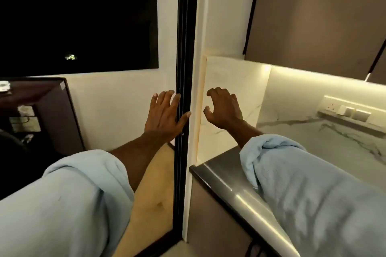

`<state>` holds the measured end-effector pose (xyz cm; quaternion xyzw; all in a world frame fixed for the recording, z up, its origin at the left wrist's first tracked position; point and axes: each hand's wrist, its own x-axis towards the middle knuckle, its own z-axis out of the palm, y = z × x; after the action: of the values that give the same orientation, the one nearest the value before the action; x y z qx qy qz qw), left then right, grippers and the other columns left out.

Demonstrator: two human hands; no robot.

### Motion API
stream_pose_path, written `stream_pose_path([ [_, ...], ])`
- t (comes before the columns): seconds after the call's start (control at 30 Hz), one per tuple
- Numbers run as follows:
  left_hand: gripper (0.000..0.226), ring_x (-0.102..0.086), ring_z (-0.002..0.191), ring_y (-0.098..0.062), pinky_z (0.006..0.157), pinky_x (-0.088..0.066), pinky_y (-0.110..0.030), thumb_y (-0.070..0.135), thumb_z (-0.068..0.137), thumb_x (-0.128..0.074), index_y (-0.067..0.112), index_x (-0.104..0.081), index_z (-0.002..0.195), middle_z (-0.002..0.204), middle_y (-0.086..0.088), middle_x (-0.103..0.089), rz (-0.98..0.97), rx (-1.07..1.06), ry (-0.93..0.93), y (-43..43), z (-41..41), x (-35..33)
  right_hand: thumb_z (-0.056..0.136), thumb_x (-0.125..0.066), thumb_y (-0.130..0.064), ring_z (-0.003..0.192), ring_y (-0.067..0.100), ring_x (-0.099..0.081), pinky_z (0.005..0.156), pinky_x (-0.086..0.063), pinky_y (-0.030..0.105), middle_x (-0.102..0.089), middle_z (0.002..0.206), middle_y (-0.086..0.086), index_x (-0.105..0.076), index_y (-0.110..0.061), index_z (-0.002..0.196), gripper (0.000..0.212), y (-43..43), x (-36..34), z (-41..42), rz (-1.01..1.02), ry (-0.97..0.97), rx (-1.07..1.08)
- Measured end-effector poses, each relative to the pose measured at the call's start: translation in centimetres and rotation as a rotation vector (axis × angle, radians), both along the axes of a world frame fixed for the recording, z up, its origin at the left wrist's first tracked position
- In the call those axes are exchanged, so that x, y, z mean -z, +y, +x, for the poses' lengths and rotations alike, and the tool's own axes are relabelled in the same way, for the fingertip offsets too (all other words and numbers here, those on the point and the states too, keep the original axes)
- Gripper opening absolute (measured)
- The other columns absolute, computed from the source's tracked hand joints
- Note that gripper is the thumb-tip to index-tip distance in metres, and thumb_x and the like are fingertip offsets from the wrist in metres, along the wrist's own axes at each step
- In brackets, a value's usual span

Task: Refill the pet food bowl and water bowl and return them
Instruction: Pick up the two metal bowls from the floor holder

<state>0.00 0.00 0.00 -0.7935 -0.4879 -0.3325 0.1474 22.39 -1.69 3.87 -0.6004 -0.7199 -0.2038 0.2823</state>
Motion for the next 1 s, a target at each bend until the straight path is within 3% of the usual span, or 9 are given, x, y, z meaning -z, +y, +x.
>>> stream_pose_path([
  [0.13,0.071,-0.036,0.147,-0.032,0.115,-0.042,-0.051,0.063,0.103,-0.042,0.012,-0.04,0.153,0.157,-0.011,-0.041,-0.161,-0.029,-0.06,-1.5,-0.9,5.9,0.088,-0.068,-0.032,0.105,0.031,-0.063,0.088,-0.05,0.043,-0.066,0.117,0.006,-0.062,-0.013,0.125,0.042,-0.8,5.8,-0.7,-0.221,0.046,-0.16],
  [0.27,0.07,-0.037,0.145,-0.032,0.115,-0.042,-0.05,0.059,0.101,-0.046,0.011,-0.04,0.151,0.155,-0.01,-0.041,-0.279,-0.071,-0.049,-3.4,-2.1,12.0,0.086,-0.067,-0.028,0.104,0.032,-0.064,0.083,-0.052,0.04,-0.066,0.116,0.008,-0.063,-0.014,0.122,0.039,-1.9,12.9,-1.9,-0.407,0.062,-0.244],
  [0.47,0.068,-0.036,0.146,-0.032,0.116,-0.04,-0.052,0.057,0.099,-0.052,0.015,-0.039,0.151,0.157,-0.012,-0.039,-0.476,-0.148,-0.059,-6.5,-3.8,21.1,0.088,-0.071,-0.032,0.114,0.028,-0.062,0.092,-0.057,0.048,-0.062,0.127,0.006,-0.062,-0.017,0.13,0.046,-3.1,23.2,-4.3,-0.717,0.005,-0.357],
  [0.7,0.069,-0.039,0.144,-0.032,0.113,-0.043,-0.05,0.061,0.1,-0.044,0.014,-0.046,0.15,0.157,-0.013,-0.043,-0.621,-0.248,0.009,-9.6,-6.7,28.7,0.086,-0.069,-0.037,0.117,0.029,-0.061,0.093,-0.056,0.049,-0.059,0.129,0.003,-0.061,-0.022,0.131,0.048,-3.8,31.3,-6.4,-0.953,-0.006,-0.364],
  [1.0,0.063,-0.048,0.134,-0.035,0.1,-0.048,-0.049,0.059,0.104,-0.041,0.01,-0.056,0.14,0.147,-0.015,-0.053,-0.844,-0.294,-0.121,-8.5,-10.8,36.0,0.09,-0.07,-0.033,0.111,0.029,-0.064,0.095,-0.056,0.044,-0.065,0.128,0.006,-0.065,-0.019,0.126,0.038,-1.9,38.2,-10.3,-1.13,0.119,-0.312],
])
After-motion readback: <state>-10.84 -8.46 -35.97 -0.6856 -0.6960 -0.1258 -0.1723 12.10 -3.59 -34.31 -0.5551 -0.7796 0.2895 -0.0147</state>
